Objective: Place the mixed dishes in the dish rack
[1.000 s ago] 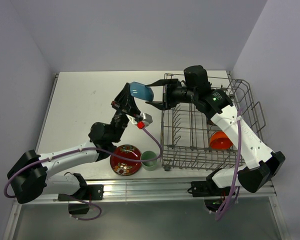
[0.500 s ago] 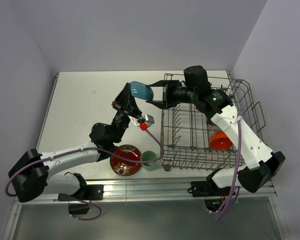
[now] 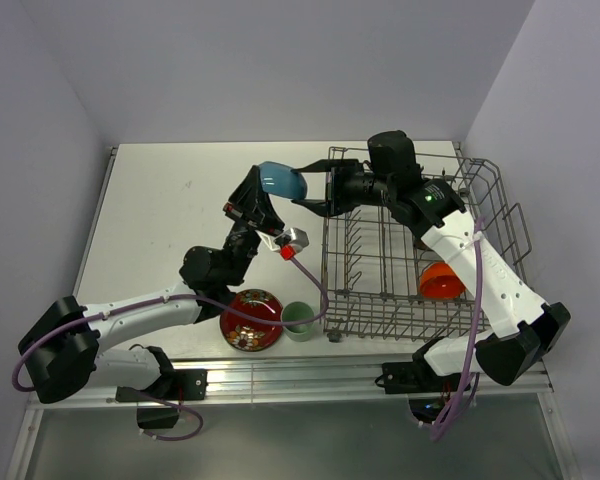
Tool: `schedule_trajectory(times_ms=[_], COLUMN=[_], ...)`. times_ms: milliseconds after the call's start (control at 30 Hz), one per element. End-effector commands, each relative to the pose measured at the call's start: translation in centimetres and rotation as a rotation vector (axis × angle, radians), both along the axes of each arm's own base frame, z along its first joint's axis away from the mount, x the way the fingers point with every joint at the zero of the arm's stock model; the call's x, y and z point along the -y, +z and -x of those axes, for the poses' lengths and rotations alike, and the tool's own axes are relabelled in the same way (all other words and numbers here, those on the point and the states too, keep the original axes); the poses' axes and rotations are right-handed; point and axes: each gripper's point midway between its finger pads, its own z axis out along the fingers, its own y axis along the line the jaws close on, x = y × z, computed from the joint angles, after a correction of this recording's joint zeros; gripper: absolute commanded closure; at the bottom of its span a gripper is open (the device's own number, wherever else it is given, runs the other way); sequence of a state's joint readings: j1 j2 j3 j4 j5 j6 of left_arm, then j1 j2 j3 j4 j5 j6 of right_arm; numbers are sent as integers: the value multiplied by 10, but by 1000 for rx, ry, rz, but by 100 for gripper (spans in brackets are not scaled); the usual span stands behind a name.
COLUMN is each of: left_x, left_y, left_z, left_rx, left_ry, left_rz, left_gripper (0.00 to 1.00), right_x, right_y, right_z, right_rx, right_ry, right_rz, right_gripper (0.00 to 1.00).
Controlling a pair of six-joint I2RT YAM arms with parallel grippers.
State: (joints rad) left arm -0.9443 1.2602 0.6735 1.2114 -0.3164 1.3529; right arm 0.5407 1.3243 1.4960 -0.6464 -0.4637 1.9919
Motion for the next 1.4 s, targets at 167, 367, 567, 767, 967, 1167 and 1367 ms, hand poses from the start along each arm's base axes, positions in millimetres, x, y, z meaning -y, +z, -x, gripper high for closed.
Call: schedule_trajectory(times_ms=[167,367,567,767,967,1167,1367], left_x=[15,15,10,6,-7,-44,-72], left_y=[-11,-14,-12,-6,-9,-10,-11], left_z=[6,6,6,5,3,-11,-45], left_rx=[-18,-28,-37,-33,-49,-101,-207], left_ry=[-65,-71,-66,-61,-35,35,91], left_rz=[-27,-26,3,43,73,220,438], left_gripper=[69,52,14,1,1,1,1], right_x=[6,10,13,18,34,78,145], right_y=[45,45,44,37,36,26,-2], right_z=[-9,-10,-9,-6,-8,-19,-16], right_rx=[138,143,144,137,166,226,246], right_ry=[-68,-87,-89,-98,-135,-223,-335], right_rz=[-98,-94,-77,-48,-1,140,361], right_gripper=[100,100,100,100,100,100,100])
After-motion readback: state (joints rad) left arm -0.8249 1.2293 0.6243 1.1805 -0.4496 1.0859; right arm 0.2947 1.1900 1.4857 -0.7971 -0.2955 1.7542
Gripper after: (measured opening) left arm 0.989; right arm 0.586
